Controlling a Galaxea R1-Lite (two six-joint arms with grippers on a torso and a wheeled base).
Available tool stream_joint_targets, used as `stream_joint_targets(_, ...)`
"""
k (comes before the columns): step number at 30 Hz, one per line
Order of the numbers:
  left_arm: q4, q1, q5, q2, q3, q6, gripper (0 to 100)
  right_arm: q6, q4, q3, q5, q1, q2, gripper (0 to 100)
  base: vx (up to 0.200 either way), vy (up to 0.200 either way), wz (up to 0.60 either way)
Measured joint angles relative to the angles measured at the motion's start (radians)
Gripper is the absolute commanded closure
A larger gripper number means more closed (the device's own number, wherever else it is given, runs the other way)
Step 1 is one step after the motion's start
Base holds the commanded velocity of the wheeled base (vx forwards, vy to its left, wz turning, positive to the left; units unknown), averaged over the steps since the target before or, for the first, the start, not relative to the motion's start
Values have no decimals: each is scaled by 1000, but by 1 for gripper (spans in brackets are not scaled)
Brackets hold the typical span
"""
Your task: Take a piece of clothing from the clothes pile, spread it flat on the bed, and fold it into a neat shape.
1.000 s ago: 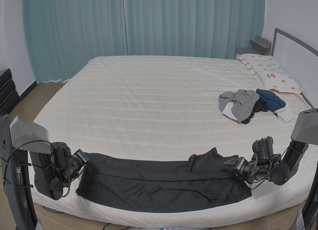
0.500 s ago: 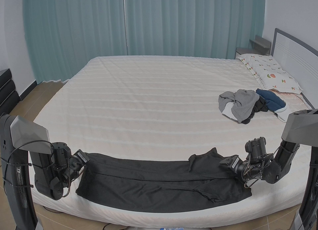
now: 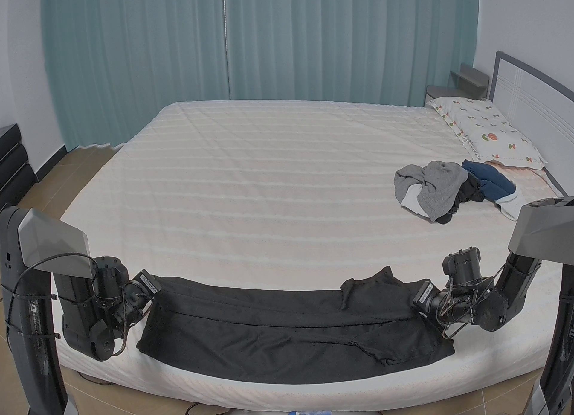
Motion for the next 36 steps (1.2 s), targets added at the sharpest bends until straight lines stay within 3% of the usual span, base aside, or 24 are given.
stream_joint_targets(10,0,8,-9,-3,-36,66,100,-1,-66,-64,-35,-9,-31,100,0,0,0)
stream_joint_targets(17,0,15,-5,-5,-133,70,100,-1,-154,-153,-79,-9,-14,100,0,0,0)
stream_joint_targets(25,0,21,4,-8,-199,-4,100,-15,-355,-184,-111,-9,34,100,0,0,0)
stream_joint_targets(36,0,42,-8,-36,-202,-29,100,-30,-367,-145,-110,-18,86,100,0,0,0)
